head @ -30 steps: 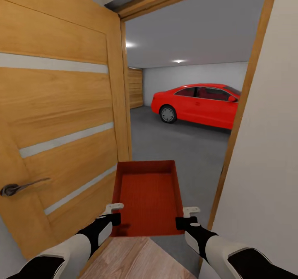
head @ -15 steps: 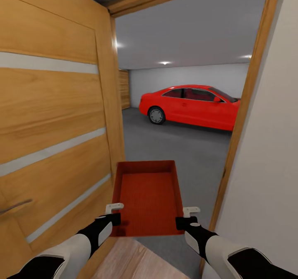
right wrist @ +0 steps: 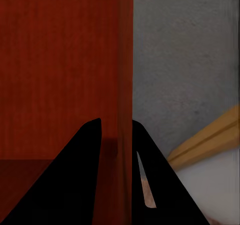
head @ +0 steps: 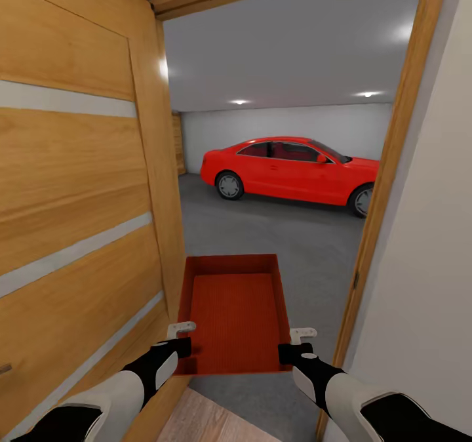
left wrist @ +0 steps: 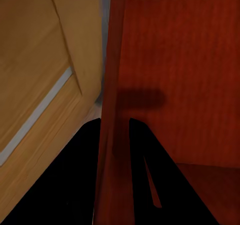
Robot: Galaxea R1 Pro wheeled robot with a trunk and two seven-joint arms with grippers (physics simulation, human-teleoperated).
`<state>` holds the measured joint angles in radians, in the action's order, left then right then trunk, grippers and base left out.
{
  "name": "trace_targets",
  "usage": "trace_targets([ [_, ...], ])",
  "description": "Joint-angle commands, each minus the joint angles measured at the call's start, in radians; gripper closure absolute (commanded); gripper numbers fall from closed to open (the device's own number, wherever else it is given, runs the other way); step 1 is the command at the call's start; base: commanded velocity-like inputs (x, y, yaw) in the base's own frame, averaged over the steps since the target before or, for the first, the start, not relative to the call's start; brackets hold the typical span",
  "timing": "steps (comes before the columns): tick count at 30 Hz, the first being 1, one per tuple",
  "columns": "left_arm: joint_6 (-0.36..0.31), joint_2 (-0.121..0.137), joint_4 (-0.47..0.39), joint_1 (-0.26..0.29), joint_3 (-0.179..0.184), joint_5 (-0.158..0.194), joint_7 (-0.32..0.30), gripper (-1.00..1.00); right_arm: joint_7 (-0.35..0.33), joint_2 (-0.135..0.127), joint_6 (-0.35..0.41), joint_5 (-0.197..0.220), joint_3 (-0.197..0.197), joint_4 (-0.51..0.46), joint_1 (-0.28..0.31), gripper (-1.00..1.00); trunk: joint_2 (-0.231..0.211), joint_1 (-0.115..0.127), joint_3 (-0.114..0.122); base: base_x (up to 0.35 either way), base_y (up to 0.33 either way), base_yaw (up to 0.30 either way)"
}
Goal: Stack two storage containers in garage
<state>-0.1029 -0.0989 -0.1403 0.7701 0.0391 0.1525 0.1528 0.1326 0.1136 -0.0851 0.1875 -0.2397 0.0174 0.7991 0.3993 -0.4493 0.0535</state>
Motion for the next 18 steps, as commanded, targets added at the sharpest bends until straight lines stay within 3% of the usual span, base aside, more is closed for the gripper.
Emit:
trace_targets([
  [1, 0.040, 0.039, -0.005, 0.000, -0.025, -0.011, 0.048, 1.00, -0.014, 0.001, -0.002, 0.006, 0.027, 0.003, 0.000, 1.00, 0.001, -0.001, 0.000, 0.189, 0.157, -0.215],
  [18, 0.040, 0.039, -0.005, 0.000, -0.025, -0.012, 0.048, 1.00, -0.014, 0.000, -0.002, 0.006, 0.027, 0.003, 0.000, 1.00, 0.001, -0.001, 0.011, 0.176, 0.145, -0.215],
])
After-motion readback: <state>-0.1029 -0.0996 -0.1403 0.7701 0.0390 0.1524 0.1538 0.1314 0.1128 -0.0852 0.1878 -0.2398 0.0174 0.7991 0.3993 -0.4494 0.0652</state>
